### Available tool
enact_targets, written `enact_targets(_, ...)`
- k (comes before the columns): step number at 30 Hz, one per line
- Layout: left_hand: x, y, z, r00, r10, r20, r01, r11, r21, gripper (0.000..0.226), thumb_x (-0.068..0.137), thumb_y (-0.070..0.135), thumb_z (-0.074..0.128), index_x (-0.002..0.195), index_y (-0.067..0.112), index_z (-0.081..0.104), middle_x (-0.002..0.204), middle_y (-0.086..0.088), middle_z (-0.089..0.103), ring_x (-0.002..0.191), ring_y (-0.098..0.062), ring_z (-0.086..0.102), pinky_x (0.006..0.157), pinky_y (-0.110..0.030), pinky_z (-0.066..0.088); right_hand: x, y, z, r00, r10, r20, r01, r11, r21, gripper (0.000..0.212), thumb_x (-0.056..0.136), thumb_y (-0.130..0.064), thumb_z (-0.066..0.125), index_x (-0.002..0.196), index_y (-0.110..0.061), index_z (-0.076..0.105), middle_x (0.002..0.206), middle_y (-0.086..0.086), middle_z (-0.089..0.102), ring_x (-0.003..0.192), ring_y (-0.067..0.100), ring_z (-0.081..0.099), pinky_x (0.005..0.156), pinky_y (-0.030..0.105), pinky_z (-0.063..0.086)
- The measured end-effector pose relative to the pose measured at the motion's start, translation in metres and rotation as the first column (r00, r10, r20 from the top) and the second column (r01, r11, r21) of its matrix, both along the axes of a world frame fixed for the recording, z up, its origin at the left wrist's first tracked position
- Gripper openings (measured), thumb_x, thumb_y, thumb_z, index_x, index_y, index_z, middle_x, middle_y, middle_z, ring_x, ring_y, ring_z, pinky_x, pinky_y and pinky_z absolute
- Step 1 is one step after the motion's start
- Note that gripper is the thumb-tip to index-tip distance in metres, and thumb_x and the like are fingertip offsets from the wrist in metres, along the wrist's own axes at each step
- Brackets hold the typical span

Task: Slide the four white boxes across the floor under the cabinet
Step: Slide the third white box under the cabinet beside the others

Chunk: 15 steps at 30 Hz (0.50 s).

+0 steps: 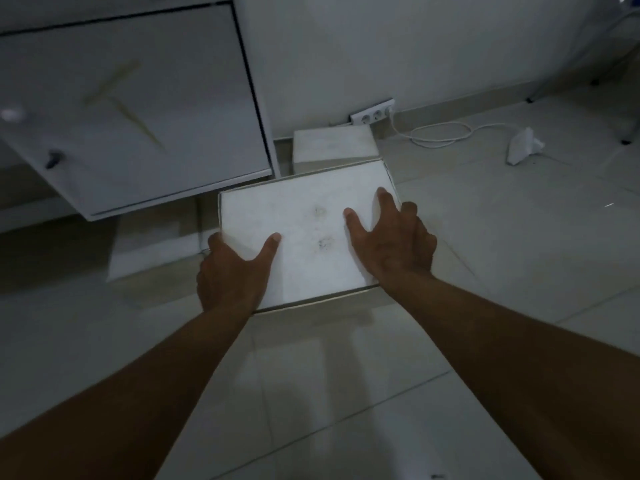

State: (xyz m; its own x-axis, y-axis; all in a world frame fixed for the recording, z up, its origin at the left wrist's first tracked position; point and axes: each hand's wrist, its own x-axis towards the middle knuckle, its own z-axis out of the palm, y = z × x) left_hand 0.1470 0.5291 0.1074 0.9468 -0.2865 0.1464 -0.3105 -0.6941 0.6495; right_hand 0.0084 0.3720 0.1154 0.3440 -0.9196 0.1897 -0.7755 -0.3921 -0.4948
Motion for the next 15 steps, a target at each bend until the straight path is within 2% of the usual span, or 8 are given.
enact_targets(7, 0.052, 0.100, -0.002, 0.999, 0.027, -0.025, -0.028, 0.999, -0.020, 0.105, 0.063, 0.086, 0.055, 0.137, 0.014, 0.041, 0.128, -0.016, 0.058, 0.112, -0.040, 0.057, 0.087, -0.046, 0.048, 0.055, 0.093, 0.005, 0.998, 0.034, -0.051, -0.037, 0.998, -0.047, 0.072, 0.087, -0.073, 0.037, 0.145, -0.031, 0.034, 0.123, 0.014, 0.053, 0.110, 0.033, 0.056, 0.088, 0.042, 0.041)
enact_targets(15, 0.148, 0.215, 0.025, 0.999, 0.032, -0.004, -0.032, 0.999, 0.002, 0.102, 0.063, 0.087, 0.053, 0.136, 0.017, 0.044, 0.134, -0.012, 0.055, 0.121, -0.037, 0.052, 0.096, -0.046, 0.043, 0.152, 0.201, 0.016, 0.998, 0.066, -0.012, -0.066, 0.997, -0.037, 0.072, 0.086, -0.075, 0.036, 0.143, -0.032, 0.036, 0.123, 0.014, 0.052, 0.111, 0.035, 0.056, 0.092, 0.045, 0.040)
